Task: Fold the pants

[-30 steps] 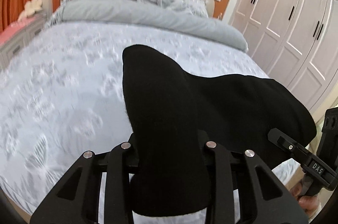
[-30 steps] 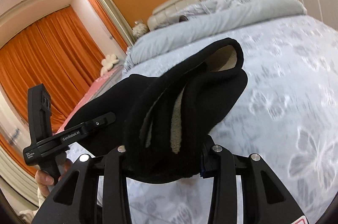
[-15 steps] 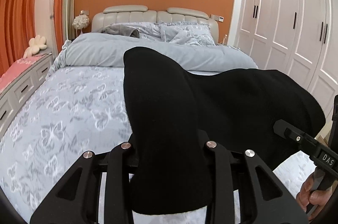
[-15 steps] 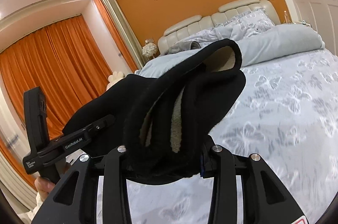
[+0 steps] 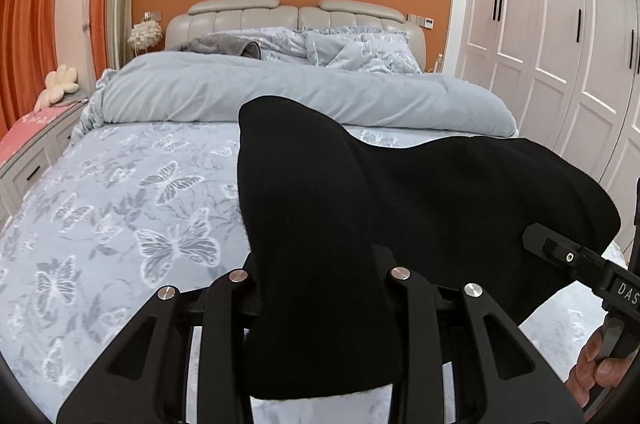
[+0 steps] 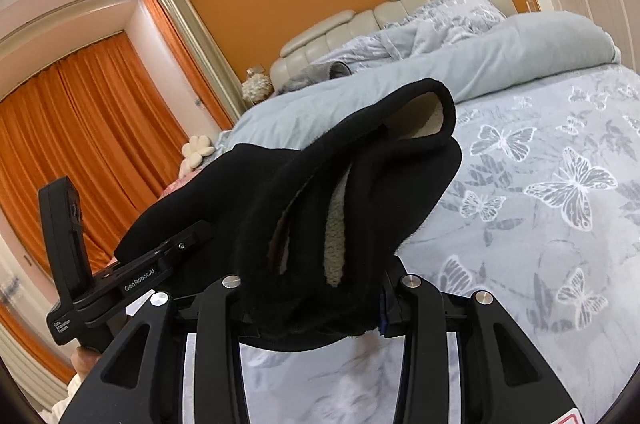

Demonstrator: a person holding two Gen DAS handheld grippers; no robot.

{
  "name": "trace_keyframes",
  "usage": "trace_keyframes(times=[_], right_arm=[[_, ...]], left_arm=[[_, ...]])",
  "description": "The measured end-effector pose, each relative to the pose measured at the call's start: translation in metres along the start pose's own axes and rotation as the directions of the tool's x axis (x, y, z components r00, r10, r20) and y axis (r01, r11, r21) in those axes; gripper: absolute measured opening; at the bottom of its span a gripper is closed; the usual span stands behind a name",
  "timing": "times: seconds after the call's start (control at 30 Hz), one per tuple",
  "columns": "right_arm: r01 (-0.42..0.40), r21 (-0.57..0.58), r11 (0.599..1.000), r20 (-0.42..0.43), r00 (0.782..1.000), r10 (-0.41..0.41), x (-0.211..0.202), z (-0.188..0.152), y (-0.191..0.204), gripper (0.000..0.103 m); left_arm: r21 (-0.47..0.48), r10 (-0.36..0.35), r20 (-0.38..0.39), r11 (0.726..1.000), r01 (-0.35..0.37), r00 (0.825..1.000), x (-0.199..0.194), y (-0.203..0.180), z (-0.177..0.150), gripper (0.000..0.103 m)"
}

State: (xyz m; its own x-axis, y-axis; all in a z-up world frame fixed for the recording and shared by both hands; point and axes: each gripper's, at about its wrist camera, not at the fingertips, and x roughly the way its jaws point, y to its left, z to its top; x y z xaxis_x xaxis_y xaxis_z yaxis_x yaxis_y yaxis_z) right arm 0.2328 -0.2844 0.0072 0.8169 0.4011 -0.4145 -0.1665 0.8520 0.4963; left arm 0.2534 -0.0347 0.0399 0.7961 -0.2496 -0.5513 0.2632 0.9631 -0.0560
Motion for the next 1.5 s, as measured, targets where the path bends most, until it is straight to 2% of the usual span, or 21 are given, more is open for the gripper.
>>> trace_keyframes(times=[0.17, 0.6, 0.87, 0.9, 0.93, 0.97, 1.03, 1.1, 1.17, 1.2, 1.23, 1.27, 1.3, 1.33, 1.37, 1.4, 1.5], right_arm=[[0.006, 0.000, 1.000, -0.008, 1.000, -0.006, 0.023, -0.002, -0.015, 0.036], [0.004, 0.014, 1.000, -0.040, 0.999, -0.004, 0.057, -0.017, -0.040, 0.036], [0.062, 0.034, 0.998, -0.158, 0.986, -0.056, 0.094, -0.056, -0.073, 0.038], [0.070, 0.033, 0.997, -0.175, 0.982, -0.063, 0.098, -0.061, -0.076, 0.042], [0.079, 0.034, 0.996, -0.192, 0.979, -0.071, 0.100, -0.064, -0.080, 0.050], [0.092, 0.057, 0.994, -0.211, 0.974, -0.078, 0.101, -0.069, -0.087, 0.055], [0.107, 0.134, 0.985, -0.231, 0.970, -0.074, 0.101, -0.074, -0.100, 0.069], [0.112, 0.214, 0.970, -0.231, 0.971, -0.061, 0.098, -0.079, -0.111, 0.076], [0.080, 0.271, 0.959, -0.213, 0.977, -0.021, 0.097, -0.079, -0.118, 0.080], [0.069, 0.299, 0.952, -0.208, 0.978, -0.006, 0.099, -0.079, -0.122, 0.081], [0.059, 0.310, 0.949, -0.210, 0.978, 0.008, 0.102, -0.079, -0.123, 0.062], [0.044, 0.310, 0.950, -0.225, 0.974, 0.028, 0.106, -0.079, -0.122, 0.046], [0.039, 0.324, 0.945, -0.230, 0.972, 0.039, 0.106, -0.079, -0.121, 0.041], [0.036, 0.328, 0.944, -0.221, 0.974, 0.040, 0.101, -0.075, -0.115, 0.038], [0.032, 0.307, 0.951, -0.216, 0.976, 0.036, 0.096, -0.071, -0.107, 0.037], [0.026, 0.269, 0.963, -0.204, 0.978, 0.031, 0.088, -0.065, -0.093, 0.036], [-0.019, 0.161, 0.987, -0.154, 0.987, 0.044, 0.052, -0.047, -0.044, 0.036]], left_arm=[[-0.004, -0.001, -0.015, 1.000, 0.000, 1.000, 0.030, 0.002, -0.006, 0.030], [-0.002, 0.008, -0.025, 1.000, -0.008, 1.000, 0.068, 0.009, -0.021, 0.030], [-0.010, 0.005, -0.132, 1.000, -0.007, 0.991, 0.112, 0.023, -0.064, 0.031], [-0.006, 0.013, -0.140, 1.000, -0.014, 0.990, 0.117, 0.024, -0.071, 0.035], [-0.003, 0.023, -0.138, 1.000, -0.024, 0.990, 0.118, 0.026, -0.076, 0.040], [-0.006, 0.025, -0.134, 1.000, -0.026, 0.991, 0.118, 0.027, -0.079, 0.049], [-0.036, 0.014, -0.138, 0.999, -0.019, 0.990, 0.115, 0.033, -0.087, 0.063], [-0.102, -0.005, -0.133, 0.995, -0.009, 0.991, 0.111, 0.043, -0.094, 0.096], [-0.192, -0.029, -0.125, 0.981, 0.004, 0.992, 0.112, 0.054, -0.099, 0.098], [-0.224, -0.058, -0.163, 0.974, 0.021, 0.985, 0.121, 0.058, -0.099, 0.098], [-0.259, -0.108, -0.213, 0.964, 0.051, 0.971, 0.132, 0.061, -0.099, 0.097], [-0.306, -0.156, -0.260, 0.949, 0.072, 0.953, 0.144, 0.063, -0.100, 0.081], [-0.336, -0.158, -0.270, 0.940, 0.061, 0.950, 0.146, 0.065, -0.099, 0.072], [-0.351, -0.153, -0.263, 0.935, 0.053, 0.953, 0.142, 0.067, -0.096, 0.062], [-0.354, -0.155, -0.258, 0.933, 0.056, 0.954, 0.135, 0.068, -0.090, 0.041], [-0.359, -0.184, -0.252, 0.930, 0.085, 0.950, 0.125, 0.069, -0.080, 0.034], [-0.392, -0.248, -0.240, 0.909, 0.140, 0.939, 0.089, 0.071, -0.055, 0.030]])
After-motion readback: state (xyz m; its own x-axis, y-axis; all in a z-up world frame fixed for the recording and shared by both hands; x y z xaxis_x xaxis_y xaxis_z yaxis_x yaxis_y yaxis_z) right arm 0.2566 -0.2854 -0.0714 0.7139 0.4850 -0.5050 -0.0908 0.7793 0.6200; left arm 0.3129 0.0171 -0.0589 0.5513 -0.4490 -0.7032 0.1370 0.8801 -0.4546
